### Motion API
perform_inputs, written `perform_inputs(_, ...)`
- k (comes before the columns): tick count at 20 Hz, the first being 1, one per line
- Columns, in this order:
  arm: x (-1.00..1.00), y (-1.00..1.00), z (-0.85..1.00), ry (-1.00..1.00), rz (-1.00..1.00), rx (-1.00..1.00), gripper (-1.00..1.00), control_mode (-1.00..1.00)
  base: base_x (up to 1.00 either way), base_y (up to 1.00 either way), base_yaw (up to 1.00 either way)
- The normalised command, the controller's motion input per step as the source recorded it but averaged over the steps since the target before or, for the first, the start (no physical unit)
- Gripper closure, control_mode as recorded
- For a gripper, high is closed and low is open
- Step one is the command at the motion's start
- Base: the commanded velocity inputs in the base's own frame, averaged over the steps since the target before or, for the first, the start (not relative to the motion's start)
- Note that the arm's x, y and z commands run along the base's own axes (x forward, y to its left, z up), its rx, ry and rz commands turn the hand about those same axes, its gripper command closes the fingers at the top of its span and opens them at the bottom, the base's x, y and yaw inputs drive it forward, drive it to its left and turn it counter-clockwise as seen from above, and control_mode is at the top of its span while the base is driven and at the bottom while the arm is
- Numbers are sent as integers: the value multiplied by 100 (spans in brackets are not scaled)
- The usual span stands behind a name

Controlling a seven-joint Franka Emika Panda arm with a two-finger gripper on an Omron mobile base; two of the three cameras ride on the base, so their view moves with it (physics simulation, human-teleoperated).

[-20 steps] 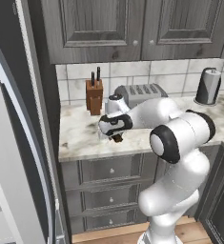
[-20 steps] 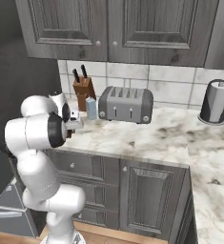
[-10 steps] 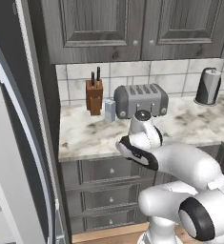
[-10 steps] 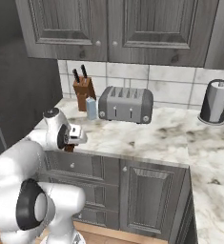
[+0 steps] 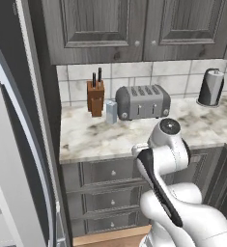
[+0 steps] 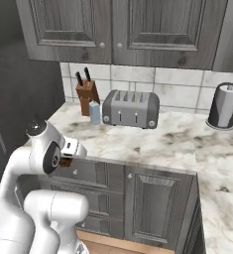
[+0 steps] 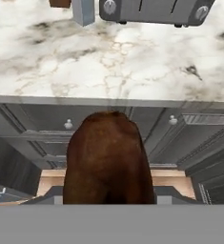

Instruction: Place the sweet potato and eggplant inside the fridge drawer. Close the drawer after placing the vegetables.

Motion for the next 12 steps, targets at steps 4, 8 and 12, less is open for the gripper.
perform_inputs(4,-100,-12,18,-5,-10,0,100,-100,0,0,0)
perform_inputs(8,-57,0,-2,0,-2,1,100,-100,0,0,0)
perform_inputs(12,3,0,-8,2,0,-1,100,-100,0,0,0)
